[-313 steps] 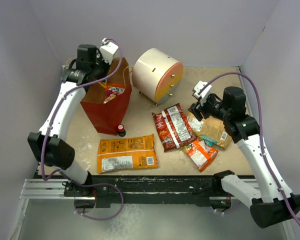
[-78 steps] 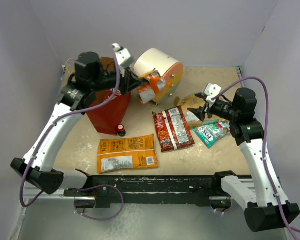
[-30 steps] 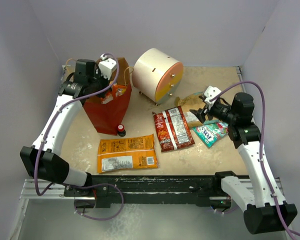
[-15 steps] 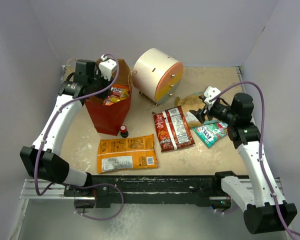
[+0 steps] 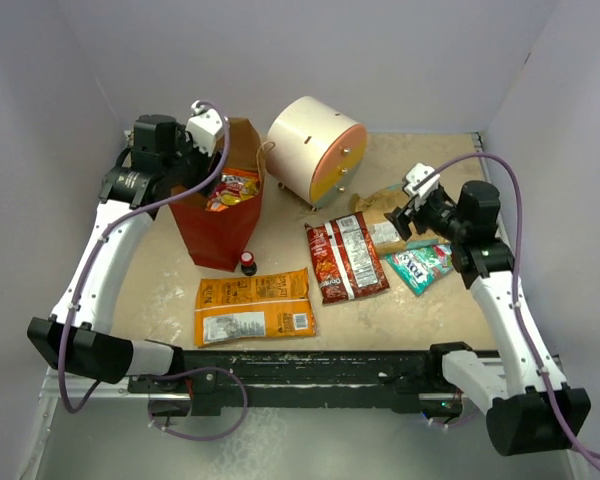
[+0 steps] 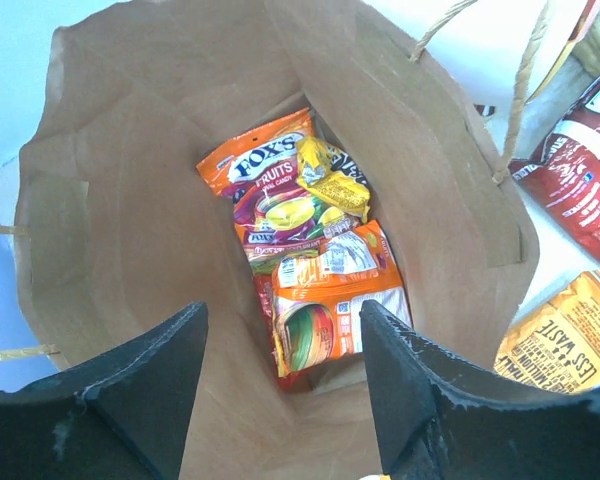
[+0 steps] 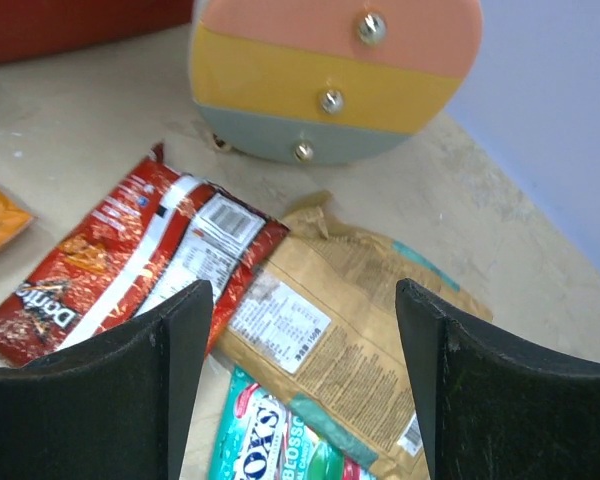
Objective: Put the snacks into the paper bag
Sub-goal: Place the snack in the paper bag, then pick up the snack from the center of the board.
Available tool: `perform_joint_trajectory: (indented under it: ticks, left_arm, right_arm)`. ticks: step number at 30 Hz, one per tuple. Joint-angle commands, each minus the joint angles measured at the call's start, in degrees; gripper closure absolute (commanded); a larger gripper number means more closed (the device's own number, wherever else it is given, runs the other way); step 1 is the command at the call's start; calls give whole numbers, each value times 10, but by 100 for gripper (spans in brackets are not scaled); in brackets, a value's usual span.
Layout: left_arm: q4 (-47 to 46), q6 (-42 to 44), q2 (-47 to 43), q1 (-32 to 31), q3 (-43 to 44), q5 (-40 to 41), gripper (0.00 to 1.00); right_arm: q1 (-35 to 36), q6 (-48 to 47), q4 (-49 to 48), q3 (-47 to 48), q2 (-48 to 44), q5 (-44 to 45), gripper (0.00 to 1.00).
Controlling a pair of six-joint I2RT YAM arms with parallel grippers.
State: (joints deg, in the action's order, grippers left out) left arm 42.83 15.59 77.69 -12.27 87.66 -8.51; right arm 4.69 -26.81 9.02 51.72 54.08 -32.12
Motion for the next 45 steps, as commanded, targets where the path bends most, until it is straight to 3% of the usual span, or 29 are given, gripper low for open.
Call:
perform_joint_trajectory:
  ticks: [1,7,11,17,35,45]
  left_arm:
    - [-33,-3,-36,4,11,-25,31]
    - [-38,2,-69,4,-8,-47,12]
    - [-54,5,-97,4,-29,-55,0]
    - [-68,3,-128,4,-56,-74,1]
    - [-116,16,-191,4,-129,-81,1]
    - [-118,16,-179,4,-135,-99,1]
  right_arm:
    - [-4,19,-1,29,39,84,24]
    - [-4,-6,120,76,118,114,25]
    - [-4,-17,162,67,137,205,23]
    - [-42,-60,198,42,173,284,20]
    - [-255,-123,344,173,395,113,18]
    - [-297,-155,348,164,471,49,14]
